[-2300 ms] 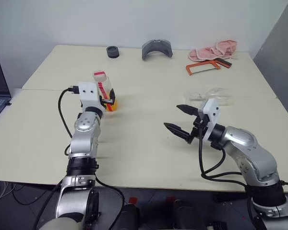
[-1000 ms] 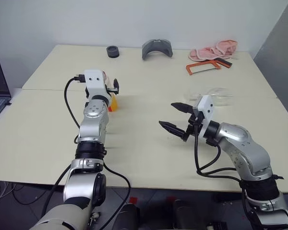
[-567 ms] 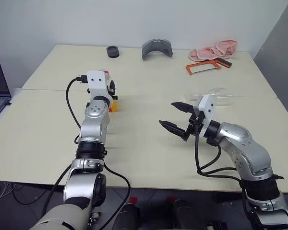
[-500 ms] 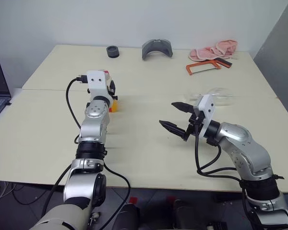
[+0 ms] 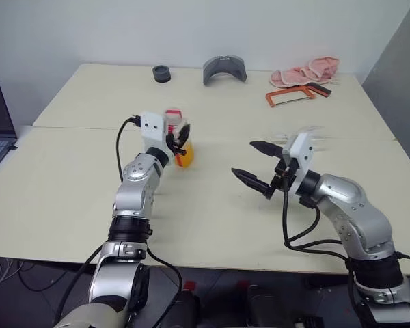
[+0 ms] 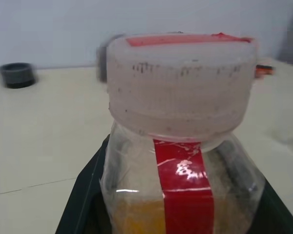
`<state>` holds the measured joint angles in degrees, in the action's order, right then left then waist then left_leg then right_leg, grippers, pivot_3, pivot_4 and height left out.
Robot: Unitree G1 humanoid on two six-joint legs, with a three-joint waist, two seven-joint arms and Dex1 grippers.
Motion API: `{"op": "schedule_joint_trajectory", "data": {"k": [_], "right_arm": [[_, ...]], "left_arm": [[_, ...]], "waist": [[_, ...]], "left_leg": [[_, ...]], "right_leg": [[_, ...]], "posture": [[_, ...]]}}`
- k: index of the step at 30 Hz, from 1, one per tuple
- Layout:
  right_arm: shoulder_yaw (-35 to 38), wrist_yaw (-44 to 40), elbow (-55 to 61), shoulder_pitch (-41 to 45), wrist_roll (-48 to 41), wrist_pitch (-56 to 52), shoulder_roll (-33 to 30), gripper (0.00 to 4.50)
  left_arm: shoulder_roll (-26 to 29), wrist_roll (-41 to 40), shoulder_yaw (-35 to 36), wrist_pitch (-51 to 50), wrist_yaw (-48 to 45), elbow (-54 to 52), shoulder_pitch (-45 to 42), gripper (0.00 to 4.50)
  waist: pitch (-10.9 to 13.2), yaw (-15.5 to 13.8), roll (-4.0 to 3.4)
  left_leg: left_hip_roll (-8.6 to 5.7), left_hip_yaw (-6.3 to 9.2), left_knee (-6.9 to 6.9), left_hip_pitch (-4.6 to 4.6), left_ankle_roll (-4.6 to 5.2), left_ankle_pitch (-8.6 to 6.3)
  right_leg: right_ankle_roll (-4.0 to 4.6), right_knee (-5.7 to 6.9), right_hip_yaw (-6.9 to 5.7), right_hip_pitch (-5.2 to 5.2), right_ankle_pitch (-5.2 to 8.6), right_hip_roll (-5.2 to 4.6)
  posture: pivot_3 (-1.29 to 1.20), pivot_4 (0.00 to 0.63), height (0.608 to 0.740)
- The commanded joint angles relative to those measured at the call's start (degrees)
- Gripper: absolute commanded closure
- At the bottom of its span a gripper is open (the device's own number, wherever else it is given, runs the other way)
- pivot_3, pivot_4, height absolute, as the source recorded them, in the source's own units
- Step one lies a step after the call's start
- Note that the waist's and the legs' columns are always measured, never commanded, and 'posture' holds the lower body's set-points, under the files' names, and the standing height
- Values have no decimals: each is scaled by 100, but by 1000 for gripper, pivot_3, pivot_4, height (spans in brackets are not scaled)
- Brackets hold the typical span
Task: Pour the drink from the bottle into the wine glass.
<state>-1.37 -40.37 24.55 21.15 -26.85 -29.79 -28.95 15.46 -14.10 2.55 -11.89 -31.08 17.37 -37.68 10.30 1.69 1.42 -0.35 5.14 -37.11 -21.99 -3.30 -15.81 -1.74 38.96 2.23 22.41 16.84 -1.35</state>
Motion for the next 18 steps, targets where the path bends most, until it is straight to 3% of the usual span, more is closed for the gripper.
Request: {"op": "schedule_joint_trajectory", "data": {"k": [1,9,18], "right_arm": [[472,-161,760,-4,-703,-503,-370,0],[230,775,1102,622,-873,-1305,-200,0],[-56,1531,887,1073,-758,-1791,315,0]], "left_arm": [[268,-80,-622,380,-1557,-167,-163,2684],[92,-505,-969,456,-3320,252,-630,2686],[-206,-436,-1046,586,-3942,620,-879,2686]], "waist": [[0,0,0],[0,36,0],[0,18,0]], "left_leg": [[0,-6,0,0,0,0],[-3,-20,-5,6,22,-11],[0,-13,-10,-2,24,-12]], "right_leg": [[0,0,0,0,0,0],[0,3,5,-3,0,18],[0,5,3,0,0,9]], "posture": [[0,150,740],[0,150,740],[0,150,740]]}}
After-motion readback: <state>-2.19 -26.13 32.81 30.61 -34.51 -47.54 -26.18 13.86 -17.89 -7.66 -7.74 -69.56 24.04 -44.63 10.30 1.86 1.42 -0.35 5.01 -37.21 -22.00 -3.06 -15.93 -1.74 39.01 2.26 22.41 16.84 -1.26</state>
